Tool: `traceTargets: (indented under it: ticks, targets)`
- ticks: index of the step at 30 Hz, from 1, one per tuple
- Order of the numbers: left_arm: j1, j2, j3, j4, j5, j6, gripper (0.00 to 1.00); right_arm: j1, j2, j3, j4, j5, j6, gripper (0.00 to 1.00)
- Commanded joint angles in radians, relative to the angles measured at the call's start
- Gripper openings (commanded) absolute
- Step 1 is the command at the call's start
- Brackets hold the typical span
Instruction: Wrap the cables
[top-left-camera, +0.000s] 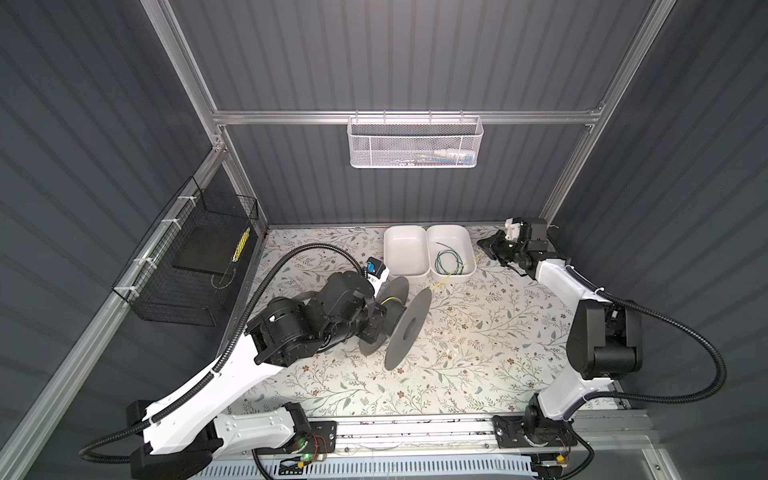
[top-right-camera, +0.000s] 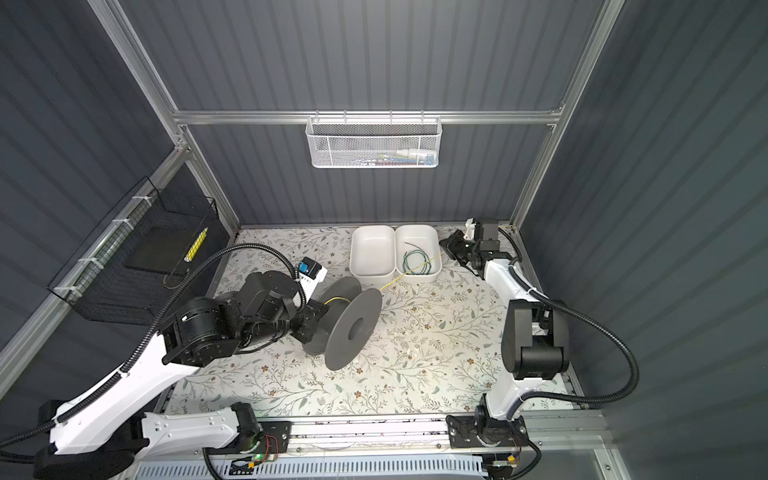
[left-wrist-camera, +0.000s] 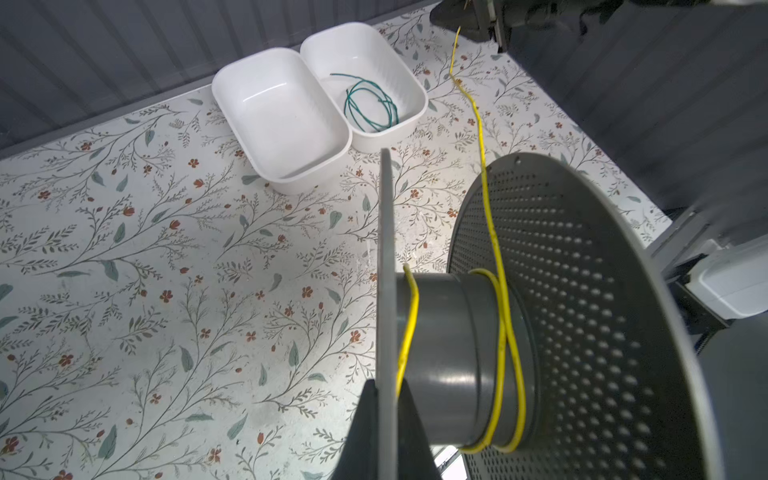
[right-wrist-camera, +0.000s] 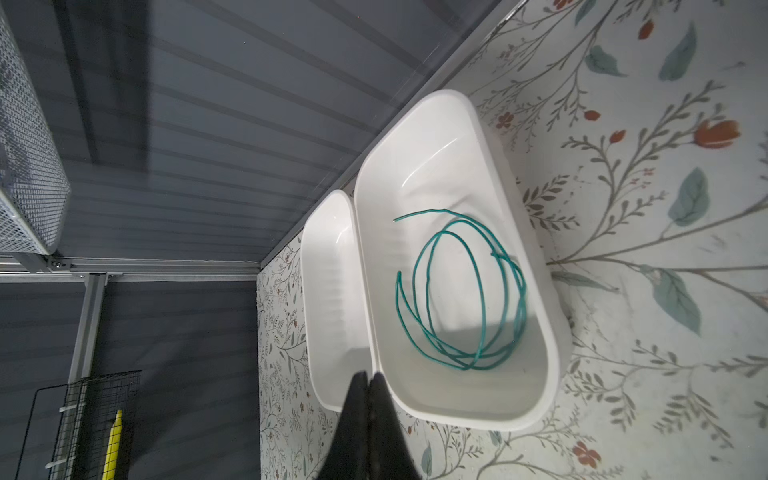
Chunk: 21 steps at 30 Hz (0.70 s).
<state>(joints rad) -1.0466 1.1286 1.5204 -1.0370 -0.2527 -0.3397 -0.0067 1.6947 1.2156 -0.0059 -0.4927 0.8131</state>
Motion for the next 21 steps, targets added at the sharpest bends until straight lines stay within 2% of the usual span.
traceTargets:
  ticks: [1,5,7,12,18,21]
  targets:
    - [-0.004,0.008,0.095,-0.013,0.049,0.027,0.00,-0.031,-0.052,-0.077,0.126,0.114,0.001,0.00]
    - [-0.003,0.057,0.171,0.057,0.069,0.028,0.00,-0.002,-0.119,-0.180,0.147,0.146,-0.013,0.00]
    - [-0.003,0.080,0.210,0.084,0.074,0.024,0.00,0.019,-0.150,-0.228,0.156,0.201,-0.020,0.00]
    - [0.014,0.154,0.319,0.119,0.001,0.026,0.00,0.095,-0.238,-0.317,0.149,0.273,-0.054,0.00]
    - [0.127,0.209,0.384,0.199,0.020,-0.016,0.00,0.188,-0.347,-0.405,0.115,0.374,-0.076,0.00]
    - [0.170,0.229,0.389,0.248,0.036,-0.035,0.00,0.224,-0.393,-0.457,0.115,0.388,-0.055,0.00]
